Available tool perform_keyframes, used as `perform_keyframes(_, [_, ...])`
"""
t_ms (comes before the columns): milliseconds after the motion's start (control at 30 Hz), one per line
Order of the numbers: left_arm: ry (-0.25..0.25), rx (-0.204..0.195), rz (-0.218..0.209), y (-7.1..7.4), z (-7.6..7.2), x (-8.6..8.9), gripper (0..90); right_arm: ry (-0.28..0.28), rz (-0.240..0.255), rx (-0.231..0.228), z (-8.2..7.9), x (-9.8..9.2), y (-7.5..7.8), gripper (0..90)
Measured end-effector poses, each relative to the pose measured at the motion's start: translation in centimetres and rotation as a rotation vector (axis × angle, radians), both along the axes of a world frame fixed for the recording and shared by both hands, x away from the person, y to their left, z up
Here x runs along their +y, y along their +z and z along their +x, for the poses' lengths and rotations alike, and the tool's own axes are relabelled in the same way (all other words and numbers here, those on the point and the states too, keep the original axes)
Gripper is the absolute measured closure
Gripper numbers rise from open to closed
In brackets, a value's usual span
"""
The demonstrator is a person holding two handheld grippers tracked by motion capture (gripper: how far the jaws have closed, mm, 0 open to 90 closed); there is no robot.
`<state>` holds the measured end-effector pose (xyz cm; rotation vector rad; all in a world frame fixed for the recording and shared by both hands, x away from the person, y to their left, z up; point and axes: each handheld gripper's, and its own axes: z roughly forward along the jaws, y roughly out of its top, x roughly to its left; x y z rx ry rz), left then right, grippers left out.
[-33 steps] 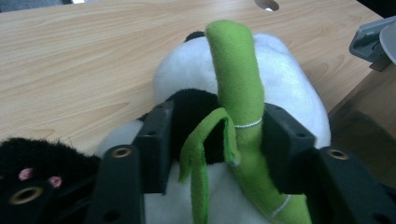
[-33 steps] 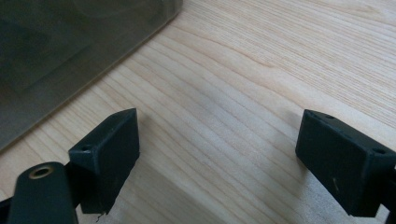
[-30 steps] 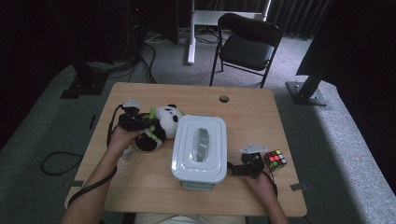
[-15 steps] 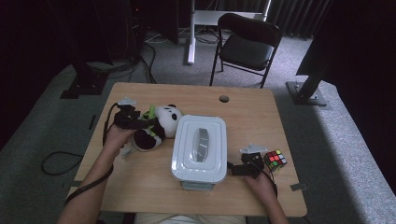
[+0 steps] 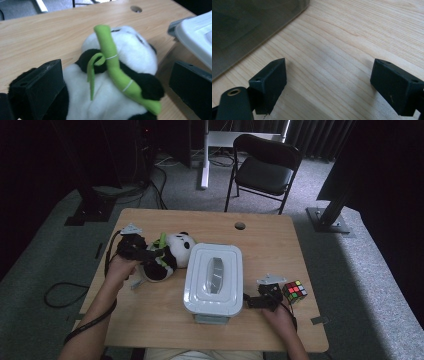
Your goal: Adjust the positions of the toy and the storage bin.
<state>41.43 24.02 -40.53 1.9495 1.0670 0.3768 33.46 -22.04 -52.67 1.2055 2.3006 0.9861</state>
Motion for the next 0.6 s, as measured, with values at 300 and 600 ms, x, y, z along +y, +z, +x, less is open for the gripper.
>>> perform_keyframes(300, [-0.059,-0.047,0.04,1.0,-2.5,-1.2,0.4,0.001,0.0,-0.001,0.0,0.0,0.0,13.2])
perform_keyframes(600, [-0.109,-0.057,0.054,0.7,-4.9,-2.3,0.5,0.002,-0.001,-0.003,0.0,0.0,0.0,13.2])
